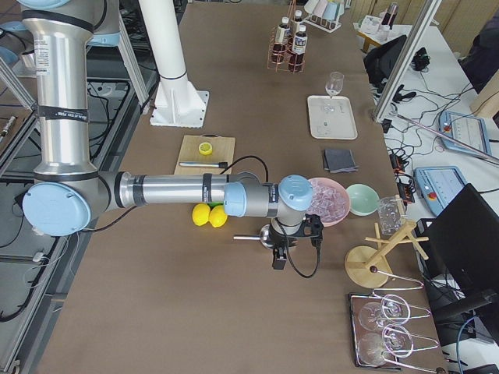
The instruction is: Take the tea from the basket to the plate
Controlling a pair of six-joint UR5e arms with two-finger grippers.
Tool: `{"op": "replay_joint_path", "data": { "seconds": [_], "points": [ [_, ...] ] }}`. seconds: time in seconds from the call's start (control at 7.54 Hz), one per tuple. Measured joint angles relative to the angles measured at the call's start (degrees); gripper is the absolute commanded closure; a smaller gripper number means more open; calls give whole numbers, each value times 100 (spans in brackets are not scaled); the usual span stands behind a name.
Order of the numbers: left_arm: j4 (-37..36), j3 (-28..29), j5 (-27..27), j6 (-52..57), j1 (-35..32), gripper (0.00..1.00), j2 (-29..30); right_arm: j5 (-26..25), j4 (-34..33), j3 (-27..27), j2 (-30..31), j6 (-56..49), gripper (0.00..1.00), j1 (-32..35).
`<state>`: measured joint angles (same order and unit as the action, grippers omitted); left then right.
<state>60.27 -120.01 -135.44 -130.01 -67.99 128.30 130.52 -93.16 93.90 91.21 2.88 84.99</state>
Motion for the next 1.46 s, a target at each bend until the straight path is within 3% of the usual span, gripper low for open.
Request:
{"op": "replay_joint_path", "data": {
  "seconds": [0.53,0.93,1.46],
  "points": [
    [11,157,278,-1055,1314,100,943,0,0,-31,2,-6,0,0],
    [17,402,436,-1696,1636,100,1680,8,0,-56,2,-7,0,0],
    [335,599,1249,-2306,2570,100,2112,9,0,-147,2,-7,0,0]
  ]
}}
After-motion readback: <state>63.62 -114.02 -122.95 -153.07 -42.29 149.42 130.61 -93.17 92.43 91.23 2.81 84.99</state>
